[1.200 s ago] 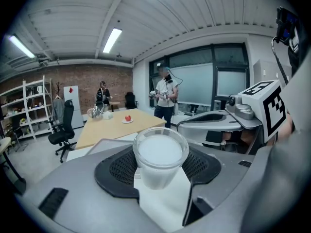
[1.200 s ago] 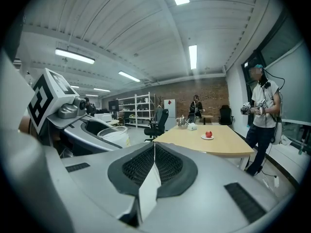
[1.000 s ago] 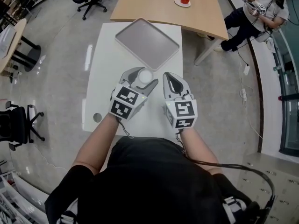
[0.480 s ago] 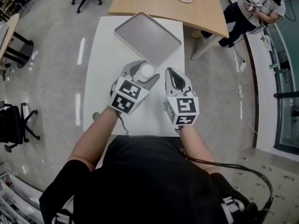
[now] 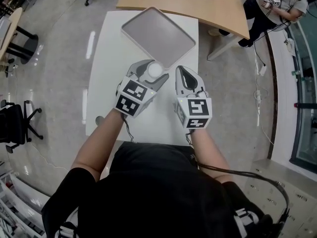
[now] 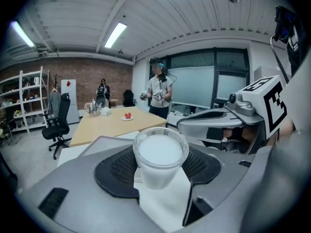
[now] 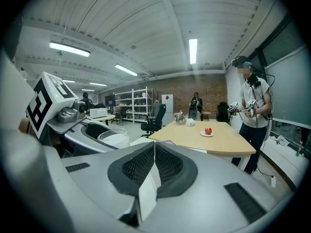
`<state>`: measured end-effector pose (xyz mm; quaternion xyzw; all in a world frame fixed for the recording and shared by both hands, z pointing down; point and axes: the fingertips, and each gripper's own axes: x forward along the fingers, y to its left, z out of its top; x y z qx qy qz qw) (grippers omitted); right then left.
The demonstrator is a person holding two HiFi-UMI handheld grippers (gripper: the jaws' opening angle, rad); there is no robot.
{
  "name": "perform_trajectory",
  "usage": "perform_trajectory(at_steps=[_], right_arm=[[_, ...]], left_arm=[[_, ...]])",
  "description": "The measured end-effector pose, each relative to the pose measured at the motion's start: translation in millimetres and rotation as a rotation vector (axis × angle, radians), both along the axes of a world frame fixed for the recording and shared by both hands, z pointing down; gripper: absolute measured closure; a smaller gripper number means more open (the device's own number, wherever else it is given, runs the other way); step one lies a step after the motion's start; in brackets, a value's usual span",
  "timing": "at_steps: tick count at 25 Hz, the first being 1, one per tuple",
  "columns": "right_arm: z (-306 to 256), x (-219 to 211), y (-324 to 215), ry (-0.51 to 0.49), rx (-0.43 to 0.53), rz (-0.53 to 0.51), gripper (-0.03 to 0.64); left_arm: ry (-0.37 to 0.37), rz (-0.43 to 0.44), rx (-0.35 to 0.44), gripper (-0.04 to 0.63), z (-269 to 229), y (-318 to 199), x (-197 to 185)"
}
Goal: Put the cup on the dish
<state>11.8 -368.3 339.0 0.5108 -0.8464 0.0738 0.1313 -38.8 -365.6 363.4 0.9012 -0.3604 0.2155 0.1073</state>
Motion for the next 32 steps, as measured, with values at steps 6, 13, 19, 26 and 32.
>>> perform_trajectory(at_steps=[6,13,19,26,32], right_arm=[[7,12,-28,-0.012,-0.009,-0.022,0.603],[24,24,-70,-0.020,-0.022,-0.032,0.603],[48,39,-109,-0.032,-0.042,-0.048,0.603],[78,45,-138,-0.040,-0.068,-0.054,0.603],[104,44,-155,-0.049,-0.092,-0.055,0.603]], left_arm=[[-0.015,-0.021,0.014,0.322,4,-23,12],[-0.033,-0.044,0.015,0.322,21,-57,24],[-0.046,-0.068,-0.005,0.322,52,-98,35],[-0.052,-0.130,0.005,0.322,82,-141,29],[-0.057,-0.190,0.015,0.324,107,-174,17]])
